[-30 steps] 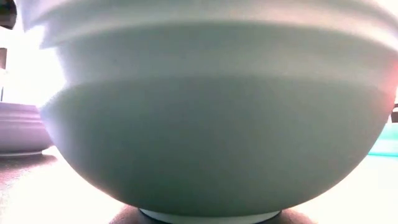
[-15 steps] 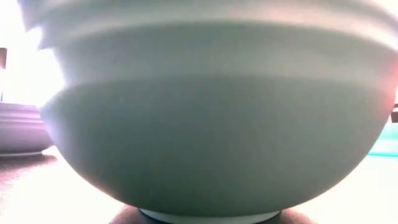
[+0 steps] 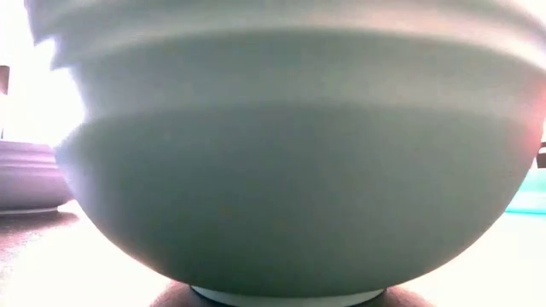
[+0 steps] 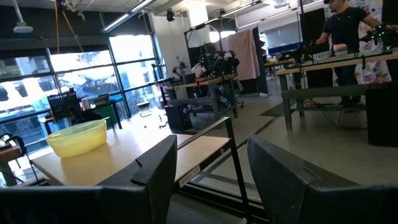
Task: Place and stack bowls onto a shelf
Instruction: Stack the small green bowl on top of the small yellow bowl on the shelf
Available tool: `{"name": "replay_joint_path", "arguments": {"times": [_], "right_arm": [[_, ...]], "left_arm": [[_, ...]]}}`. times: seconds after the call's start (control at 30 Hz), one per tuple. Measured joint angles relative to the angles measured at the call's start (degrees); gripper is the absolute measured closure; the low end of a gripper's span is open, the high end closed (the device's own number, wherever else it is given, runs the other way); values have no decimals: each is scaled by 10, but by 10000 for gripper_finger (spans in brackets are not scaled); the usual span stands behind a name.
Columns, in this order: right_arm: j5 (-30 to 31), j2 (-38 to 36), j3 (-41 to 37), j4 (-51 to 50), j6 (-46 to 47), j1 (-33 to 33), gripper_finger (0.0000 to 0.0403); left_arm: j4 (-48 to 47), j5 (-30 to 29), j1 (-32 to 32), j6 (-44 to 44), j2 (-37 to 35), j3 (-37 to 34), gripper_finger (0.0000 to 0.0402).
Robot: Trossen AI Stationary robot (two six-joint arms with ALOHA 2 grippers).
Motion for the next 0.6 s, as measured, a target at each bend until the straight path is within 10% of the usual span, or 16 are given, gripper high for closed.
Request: {"name": "replay_joint_path", "arguments": {"times": [0.6], "right_arm": [[0, 0, 0, 0, 1, 0, 218]], "left_arm": [[6, 1, 28, 128, 18, 0, 390]]}}
